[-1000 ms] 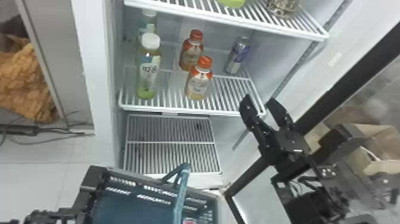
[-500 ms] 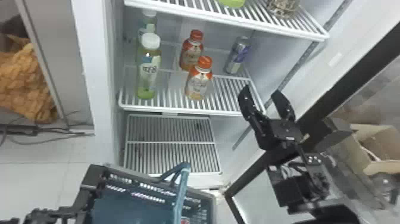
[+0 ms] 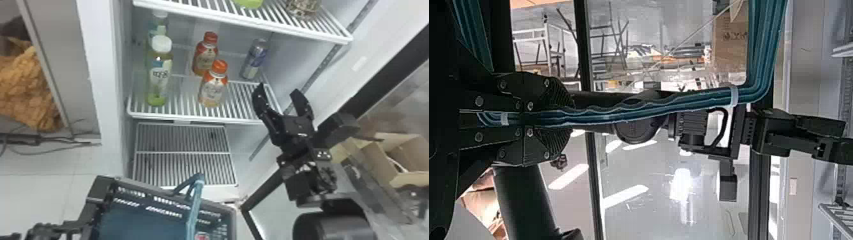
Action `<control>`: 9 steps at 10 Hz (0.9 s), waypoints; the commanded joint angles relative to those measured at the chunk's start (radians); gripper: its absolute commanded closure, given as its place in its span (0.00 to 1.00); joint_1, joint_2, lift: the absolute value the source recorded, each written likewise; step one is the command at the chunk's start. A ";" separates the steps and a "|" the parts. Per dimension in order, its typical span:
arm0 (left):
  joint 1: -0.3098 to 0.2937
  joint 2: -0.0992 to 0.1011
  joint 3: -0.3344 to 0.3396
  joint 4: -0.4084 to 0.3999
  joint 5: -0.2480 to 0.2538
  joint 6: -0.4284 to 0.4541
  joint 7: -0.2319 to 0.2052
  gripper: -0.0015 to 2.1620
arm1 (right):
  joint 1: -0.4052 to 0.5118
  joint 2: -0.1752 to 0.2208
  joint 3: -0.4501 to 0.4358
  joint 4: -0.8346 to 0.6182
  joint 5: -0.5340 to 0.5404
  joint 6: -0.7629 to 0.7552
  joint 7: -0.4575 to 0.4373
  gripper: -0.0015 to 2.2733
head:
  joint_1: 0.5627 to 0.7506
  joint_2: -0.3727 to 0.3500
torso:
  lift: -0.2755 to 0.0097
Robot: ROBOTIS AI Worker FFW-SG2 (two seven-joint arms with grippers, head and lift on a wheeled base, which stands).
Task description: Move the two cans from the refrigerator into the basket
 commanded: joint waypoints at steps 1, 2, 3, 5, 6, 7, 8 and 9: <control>0.000 0.002 0.000 0.000 0.002 0.013 0.000 0.56 | -0.045 -0.006 0.013 0.053 0.006 -0.010 0.000 0.04 | 0.70 0.03 | 0.03; 0.000 0.004 0.000 0.000 0.004 0.013 0.000 0.56 | -0.082 -0.008 0.025 0.098 0.010 -0.027 0.003 0.04 | 0.70 0.03 | 0.03; -0.003 0.005 -0.002 0.000 0.004 0.013 0.000 0.56 | -0.111 -0.008 0.033 0.139 0.018 -0.042 0.003 0.04 | 0.70 0.03 | 0.03; 0.000 0.008 -0.002 0.000 0.004 0.013 0.000 0.56 | -0.175 -0.008 0.041 0.215 0.020 -0.049 0.003 0.03 | 0.70 0.03 | 0.03; 0.000 0.008 -0.002 0.000 0.004 0.013 0.000 0.56 | -0.200 -0.011 0.051 0.242 0.022 -0.064 0.003 0.03 | 0.70 0.03 | 0.03; 0.000 0.008 -0.002 0.000 0.006 0.013 0.000 0.56 | -0.224 -0.012 0.059 0.267 0.020 -0.076 0.003 0.03 | 0.70 0.03 | 0.03; 0.000 0.008 -0.002 0.000 0.012 0.013 0.000 0.56 | -0.244 -0.015 0.069 0.284 0.020 -0.086 0.003 0.04 | 0.70 0.03 | 0.03; 0.000 0.008 -0.002 0.000 0.012 0.013 0.000 0.56 | -0.266 -0.017 0.077 0.309 0.022 -0.091 0.002 0.04 | 0.70 0.03 | 0.03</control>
